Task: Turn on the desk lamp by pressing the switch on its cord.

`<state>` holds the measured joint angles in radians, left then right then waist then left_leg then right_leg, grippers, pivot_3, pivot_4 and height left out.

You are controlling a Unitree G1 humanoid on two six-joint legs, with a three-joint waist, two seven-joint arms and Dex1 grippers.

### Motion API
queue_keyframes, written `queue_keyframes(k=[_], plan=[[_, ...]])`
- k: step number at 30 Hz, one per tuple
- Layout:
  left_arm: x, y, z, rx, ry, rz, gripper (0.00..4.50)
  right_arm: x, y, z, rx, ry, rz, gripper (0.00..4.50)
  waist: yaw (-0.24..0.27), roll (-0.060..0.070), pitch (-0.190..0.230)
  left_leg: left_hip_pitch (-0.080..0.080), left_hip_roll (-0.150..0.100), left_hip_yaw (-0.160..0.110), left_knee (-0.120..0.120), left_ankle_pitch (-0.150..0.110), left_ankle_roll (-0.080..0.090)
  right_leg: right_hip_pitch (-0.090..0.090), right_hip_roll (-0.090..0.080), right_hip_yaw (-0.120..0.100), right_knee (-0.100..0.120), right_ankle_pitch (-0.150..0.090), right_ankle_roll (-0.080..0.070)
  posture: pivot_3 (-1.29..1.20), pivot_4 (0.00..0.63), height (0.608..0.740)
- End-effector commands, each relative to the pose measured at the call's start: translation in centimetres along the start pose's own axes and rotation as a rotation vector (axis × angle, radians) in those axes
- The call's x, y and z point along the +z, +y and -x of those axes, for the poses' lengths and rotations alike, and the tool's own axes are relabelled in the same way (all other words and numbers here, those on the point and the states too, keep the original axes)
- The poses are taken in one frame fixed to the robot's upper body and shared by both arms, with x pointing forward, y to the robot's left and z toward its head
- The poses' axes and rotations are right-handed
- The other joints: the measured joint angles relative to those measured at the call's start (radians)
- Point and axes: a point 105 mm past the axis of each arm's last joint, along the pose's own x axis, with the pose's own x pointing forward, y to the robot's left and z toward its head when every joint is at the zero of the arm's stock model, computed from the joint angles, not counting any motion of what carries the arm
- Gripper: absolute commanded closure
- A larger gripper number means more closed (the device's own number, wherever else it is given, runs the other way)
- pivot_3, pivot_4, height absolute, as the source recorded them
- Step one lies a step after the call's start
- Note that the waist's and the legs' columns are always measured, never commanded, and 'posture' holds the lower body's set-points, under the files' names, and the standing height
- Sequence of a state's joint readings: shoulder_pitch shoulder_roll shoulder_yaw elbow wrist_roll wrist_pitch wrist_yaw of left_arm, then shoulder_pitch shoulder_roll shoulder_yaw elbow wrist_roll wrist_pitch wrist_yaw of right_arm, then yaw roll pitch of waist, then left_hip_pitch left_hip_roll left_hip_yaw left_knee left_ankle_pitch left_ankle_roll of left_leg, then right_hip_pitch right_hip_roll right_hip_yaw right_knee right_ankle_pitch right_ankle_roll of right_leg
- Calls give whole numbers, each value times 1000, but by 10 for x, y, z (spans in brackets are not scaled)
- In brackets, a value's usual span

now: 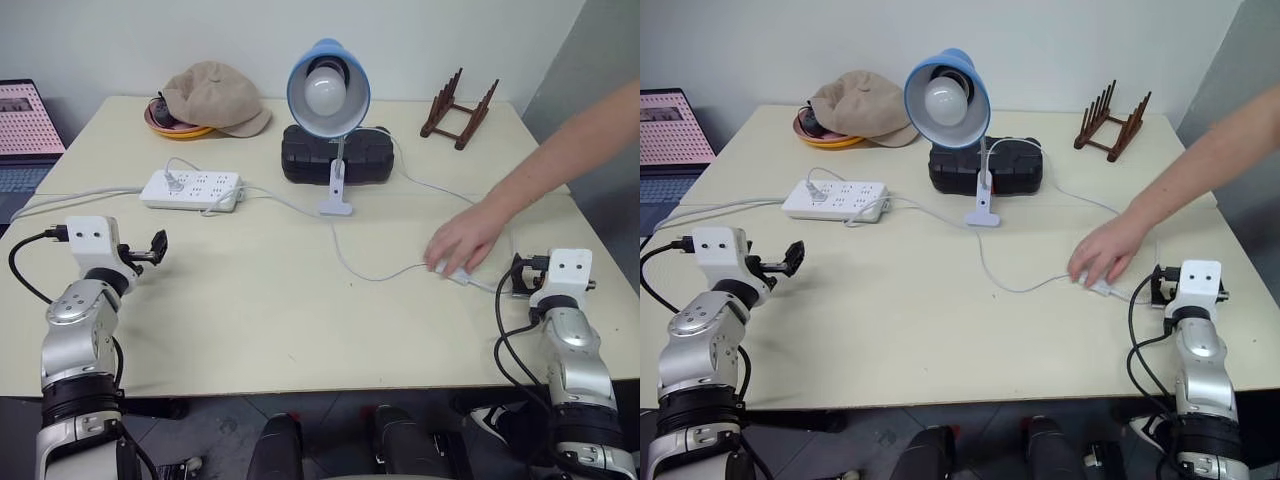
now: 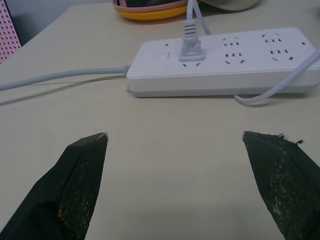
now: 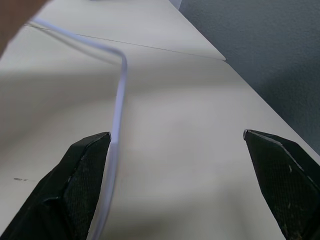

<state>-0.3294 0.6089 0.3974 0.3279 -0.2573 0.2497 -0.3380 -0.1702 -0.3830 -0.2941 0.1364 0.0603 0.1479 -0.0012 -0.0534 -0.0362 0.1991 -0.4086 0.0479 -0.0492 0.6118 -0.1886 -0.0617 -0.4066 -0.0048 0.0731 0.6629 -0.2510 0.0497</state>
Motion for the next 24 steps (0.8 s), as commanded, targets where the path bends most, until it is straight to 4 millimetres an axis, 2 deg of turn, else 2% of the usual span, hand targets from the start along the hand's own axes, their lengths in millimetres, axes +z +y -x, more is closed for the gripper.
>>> queue_keyframes(k=[1, 4, 9, 14, 18, 24], plan=[[13, 0, -1, -4, -46, -18, 0, 15, -11, 1, -24, -57, 10, 36, 0, 0, 0, 0, 0, 0, 0, 0, 0, 0, 0, 0, 0, 0, 0, 0, 150, 740], [11, -1, -1, -9, -43, -11, 0, 14, -16, 1, -44, -50, 13, 36, 0, 0, 0, 0, 0, 0, 0, 0, 0, 0, 0, 0, 0, 0, 0, 0, 150, 740], [16, -1, -1, -14, -58, -16, 0, 19, -9, -1, -13, -66, 18, 36, 0, 0, 0, 0, 0, 0, 0, 0, 0, 0, 0, 0, 0, 0, 0, 0, 150, 740], [14, -2, 0, -15, -57, -18, 0, 19, -12, -2, -26, -62, 14, 36, 0, 0, 0, 0, 0, 0, 0, 0, 0, 0, 0, 0, 0, 0, 0, 0, 150, 740], [18, 6, 3, 6, -70, -14, 0, 21, -8, -4, 5, -70, 25, 36, 0, 0, 0, 0, 0, 0, 0, 0, 0, 0, 0, 0, 0, 0, 0, 0, 150, 740], [16, 7, 6, 1, -63, -23, 0, 27, -7, -5, 23, -84, 43, 36, 0, 0, 0, 0, 0, 0, 0, 0, 0, 0, 0, 0, 0, 0, 0, 0, 150, 740]])
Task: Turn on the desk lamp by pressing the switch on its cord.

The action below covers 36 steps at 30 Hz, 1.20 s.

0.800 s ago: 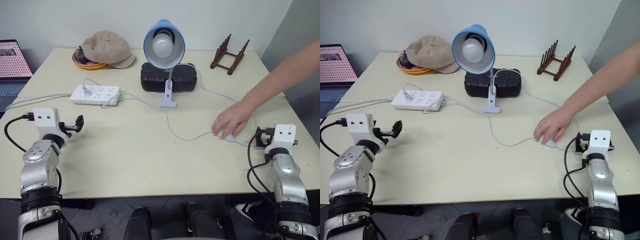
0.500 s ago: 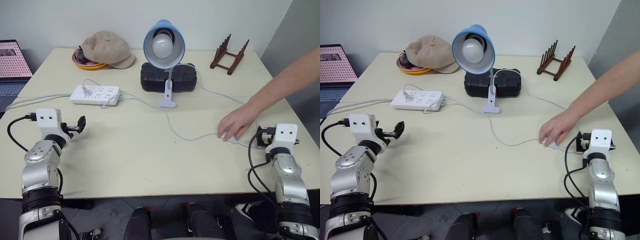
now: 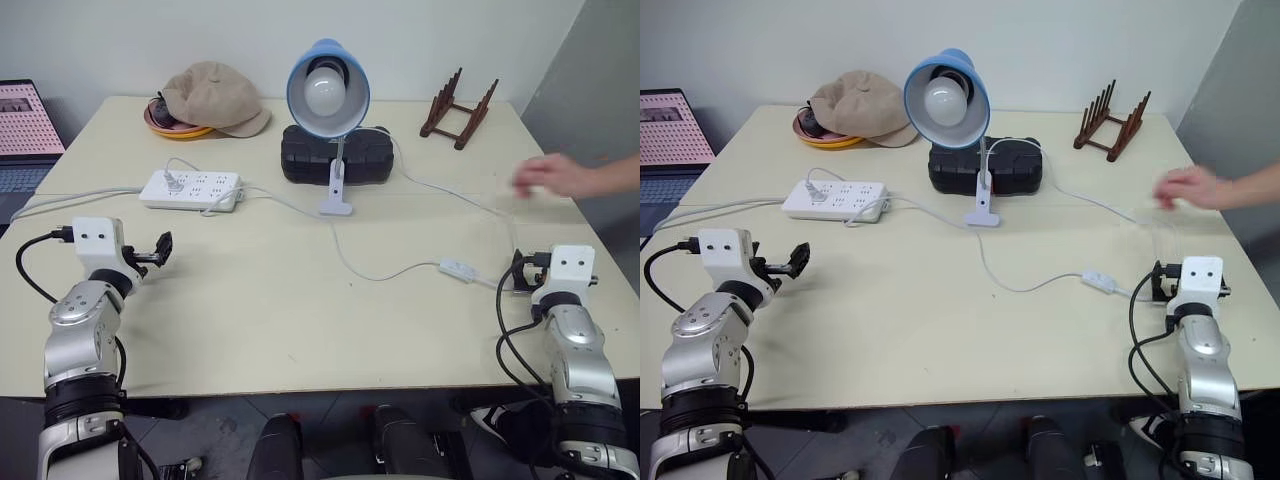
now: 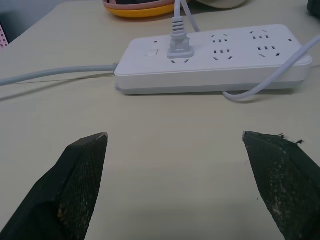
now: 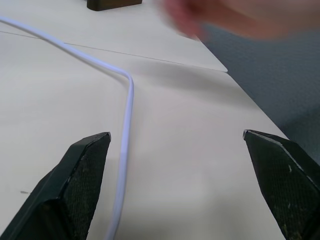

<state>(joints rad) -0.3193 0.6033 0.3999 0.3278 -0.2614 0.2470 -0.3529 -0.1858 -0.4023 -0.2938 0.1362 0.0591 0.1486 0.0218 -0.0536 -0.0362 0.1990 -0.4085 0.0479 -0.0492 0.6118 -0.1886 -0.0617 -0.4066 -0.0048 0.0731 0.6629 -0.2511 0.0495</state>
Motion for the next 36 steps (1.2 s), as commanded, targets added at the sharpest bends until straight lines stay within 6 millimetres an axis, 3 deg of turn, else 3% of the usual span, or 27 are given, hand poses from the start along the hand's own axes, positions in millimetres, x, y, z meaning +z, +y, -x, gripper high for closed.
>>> queue_keyframes(k=[1, 5, 9, 12, 16, 19, 22, 30, 36], plan=[[20, 10, 5, 21, -71, -31, 0, 20, -6, -2, 11, -67, 35, 36, 0, 0, 0, 0, 0, 0, 0, 0, 0, 0, 0, 0, 0, 0, 0, 0, 150, 740], [16, 12, 7, 39, -64, -23, 0, 17, -15, -3, -6, -56, 45, 36, 0, 0, 0, 0, 0, 0, 0, 0, 0, 0, 0, 0, 0, 0, 0, 0, 150, 740], [20, -4, 8, -57, -60, -14, 0, 36, -11, -1, 124, -98, 32, 36, 0, 0, 0, 0, 0, 0, 0, 0, 0, 0, 0, 0, 0, 0, 0, 0, 150, 740], [42, -63, 20, -428, -65, -43, 0, 61, 19, 15, 545, -114, 19, 36, -1, 0, 0, 0, 0, 0, 0, 0, 0, 0, 0, 0, 0, 0, 0, 0, 150, 740], [60, -127, 50, -860, -4, -166, 0, 69, 41, 45, 979, 0, 100, 36, 4, 1, 1, -1, 0, 0, 0, 0, 0, 0, -1, 0, -2, -1, -2, 0, 150, 740], [68, -158, 74, -1106, 36, -235, 0, 72, 50, 55, 1153, 46, 166, 36, 0, 0, 1, 0, 0, 0, 0, 0, 0, 1, 0, 0, -2, -3, -4, 0, 150, 740], [70, -190, 94, -1338, 63, -351, 0, 69, 63, 49, 1235, 74, 201, 36, -7, 1, 1, 0, 0, 0, 0, 0, 0, 0, 0, 0, -2, -3, -4, 0, 150, 740], [82, -216, 95, -1451, -22, -442, 0, 56, 68, 31, 1250, 119, 241, 36, -4, 1, 2, -2, 0, 0, 0, 0, 0, -1, 0, 0, -2, -2, -1, 0, 150, 740], [72, -214, 91, -1441, -24, -461, 0, 49, 66, 25, 1253, 178, 176, 36, -4, 2, 2, -6, 0, 0, 0, 0, 0, -5, 0, -1, -1, -1, 2, 0, 150, 740]])
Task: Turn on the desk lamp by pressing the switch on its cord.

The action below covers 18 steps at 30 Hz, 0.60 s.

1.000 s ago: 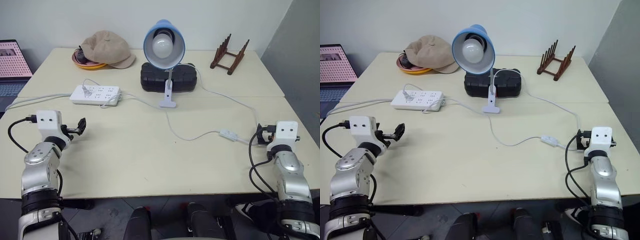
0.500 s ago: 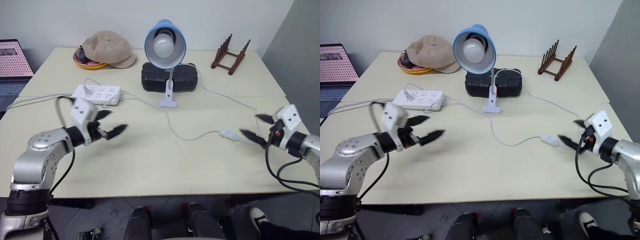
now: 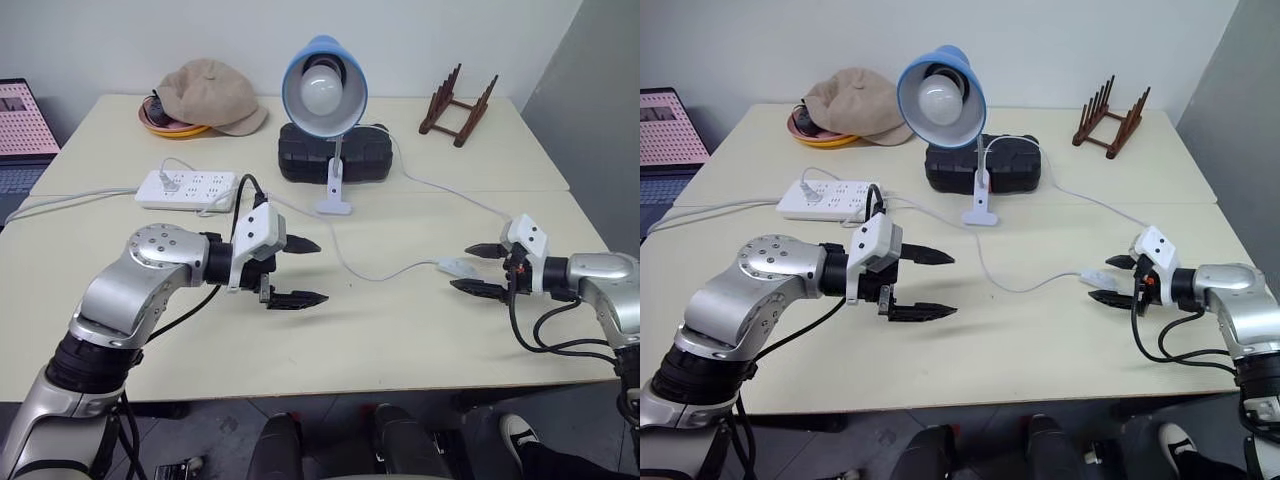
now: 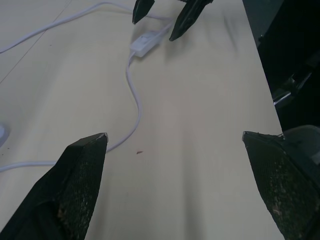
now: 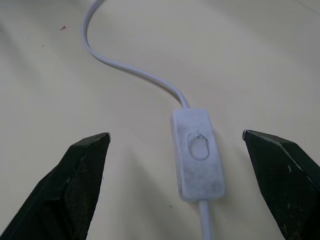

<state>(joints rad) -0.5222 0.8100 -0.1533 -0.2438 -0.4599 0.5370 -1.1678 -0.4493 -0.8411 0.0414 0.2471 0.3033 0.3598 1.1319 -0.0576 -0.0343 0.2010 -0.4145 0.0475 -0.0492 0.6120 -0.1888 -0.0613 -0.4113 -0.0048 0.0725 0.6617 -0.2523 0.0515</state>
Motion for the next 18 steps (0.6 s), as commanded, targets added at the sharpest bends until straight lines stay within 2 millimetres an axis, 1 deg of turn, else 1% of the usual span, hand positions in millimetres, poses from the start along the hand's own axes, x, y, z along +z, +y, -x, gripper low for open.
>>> queue_keyframes(k=[1, 4, 8, 11, 13, 14, 15, 16, 18], plan=[[-1, -1, 0, 3, 5, -38, 0, 5, -3, 5, 18, -8, -23, 36, 1, 0, 0, 0, 0, 0, 0, 0, 0, 0, 0, 0, 0, 0, 0, 0, 150, 740], [0, -1, -1, 6, -4, -40, 0, 3, -5, 6, 17, -4, -48, 36, 2, 0, 0, 0, 0, -1, 0, 0, 0, 0, 0, -1, 0, 0, 0, 0, 150, 740], [2, -2, -2, 1, -11, -40, 0, -1, -3, 4, 42, 15, -69, 36, 1, 0, 0, 0, 0, -1, 1, 0, 0, 0, 0, 0, 1, 0, 0, 0, 150, 740], [4, -2, -3, -2, -17, -42, 0, -3, -6, 3, 28, 19, -62, 517, 1, 0, 0, 0, 0, -1, 1, 0, 0, 0, 0, 0, 1, 0, 0, 0, 150, 740], [2, -1, -3, 3, -10, -46, 0, -5, -7, 2, 27, 22, -65, 1173, 0, 0, 0, 0, 0, -1, 1, 0, 0, 0, 0, 0, 1, 0, 0, 0, 150, 740], [1, -1, -4, 4, -6, -50, 0, -6, -8, 1, 23, 22, -65, 1376, 1, 0, 0, 0, 0, -1, 1, 0, 0, 0, 0, 0, 1, 0, 0, 0, 150, 740], [1, -2, -4, 4, -5, -50, 0, -6, -9, 0, 19, 21, -64, 1483, 1, 0, 0, 0, 0, -1, 1, 0, 0, 0, 0, -1, 1, 0, 0, 0, 150, 740], [1, -2, -4, 3, -5, -50, 0, -7, -9, 0, 16, 20, -63, 1817, 1, 0, 0, 0, 0, -1, 1, 0, 0, 0, 0, -1, 1, 0, 0, 0, 150, 740], [2, -3, -5, -3, -11, -50, 0, -6, -10, -2, 15, 18, -63, 2316, 1, 0, 0, 0, 0, -1, 1, 0, 0, 0, 0, -1, 1, 0, 0, 0, 150, 740]])
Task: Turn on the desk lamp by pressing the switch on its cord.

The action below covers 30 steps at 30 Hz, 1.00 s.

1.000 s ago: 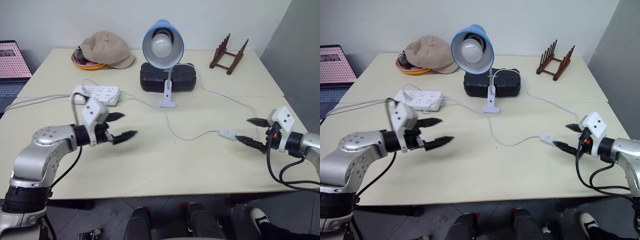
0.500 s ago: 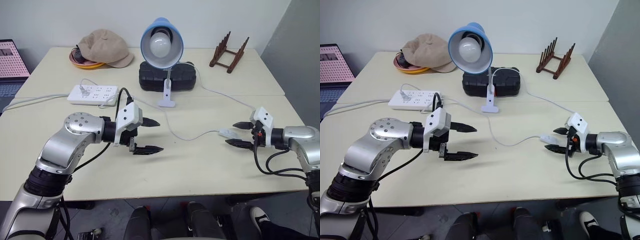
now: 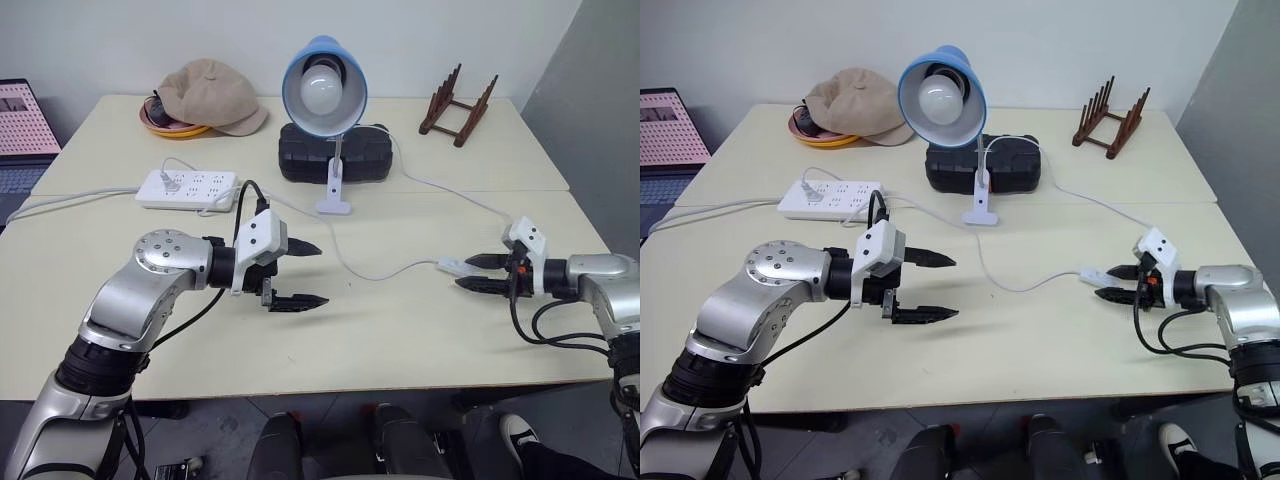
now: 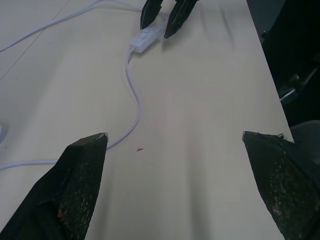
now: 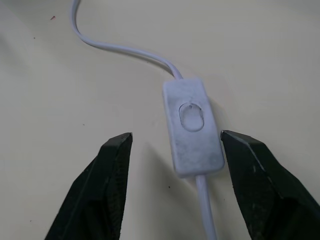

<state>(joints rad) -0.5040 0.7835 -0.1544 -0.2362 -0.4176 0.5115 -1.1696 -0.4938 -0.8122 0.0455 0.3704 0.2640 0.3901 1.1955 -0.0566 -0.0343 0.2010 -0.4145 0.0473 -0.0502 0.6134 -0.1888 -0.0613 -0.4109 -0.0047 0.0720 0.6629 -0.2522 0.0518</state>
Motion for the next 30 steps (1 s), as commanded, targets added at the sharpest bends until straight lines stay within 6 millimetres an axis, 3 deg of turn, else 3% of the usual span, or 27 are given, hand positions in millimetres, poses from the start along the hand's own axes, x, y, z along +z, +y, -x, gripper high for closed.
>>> queue_keyframes(k=[1, 3, 5, 13, 18, 21, 24, 30], plan=[[8, -3, -2, -14, -17, -41, 0, 10, -5, 1, -14, -20, 38, 2574, 0, 0, 0, 0, 0, 0, 0, 0, 0, 0, 0, 0, 0, 0, 0, 0, 150, 740], [9, -3, -2, -14, -19, -41, 0, 9, -6, 0, -14, -15, 37, 3152, 0, 0, 0, 0, 0, 0, 0, 0, 0, 0, 0, 0, 0, 0, 0, 0, 150, 740], [9, -3, -2, -13, -20, -41, 0, 7, -7, 0, -17, -7, 39, 3457, 0, 0, 0, 0, 0, 0, 0, 0, 0, 0, 0, 0, 0, 0, 0, 0, 150, 740], [8, -2, 0, 13, -32, -17, 0, 10, -4, 3, -9, -1, 98, 3455, 0, 0, 0, 0, 0, 0, 0, 0, 0, 0, 0, 0, 0, 0, 0, 0, 150, 740], [25, 11, 18, 131, -238, 387, 0, 78, 24, -3, -6, -196, 230, 3455, -5, 1, 1, 0, 0, -1, 0, 0, 0, 0, 0, 0, 2, 0, 0, 0, 150, 740], [29, 2, 18, 135, -348, 604, 0, 107, 41, -15, -57, -303, 321, 3455, -5, 1, 0, 1, 1, -3, 1, 0, 0, 0, 2, -2, 3, 0, 0, 0, 150, 740], [39, -11, 7, 121, -518, 772, 0, 119, 60, -26, -74, -364, 414, 3455, 1, 1, 0, 1, 1, -4, 1, 0, 0, 2, 1, -2, 3, 0, 1, 0, 150, 740], [50, -11, -8, 173, -675, 944, 0, 132, 71, -30, -134, -467, 492, 3455, 27, 1, 0, -2, 0, -4, 11, 0, 0, 4, -1, -1, 2, 3, 4, 0, 150, 740]])
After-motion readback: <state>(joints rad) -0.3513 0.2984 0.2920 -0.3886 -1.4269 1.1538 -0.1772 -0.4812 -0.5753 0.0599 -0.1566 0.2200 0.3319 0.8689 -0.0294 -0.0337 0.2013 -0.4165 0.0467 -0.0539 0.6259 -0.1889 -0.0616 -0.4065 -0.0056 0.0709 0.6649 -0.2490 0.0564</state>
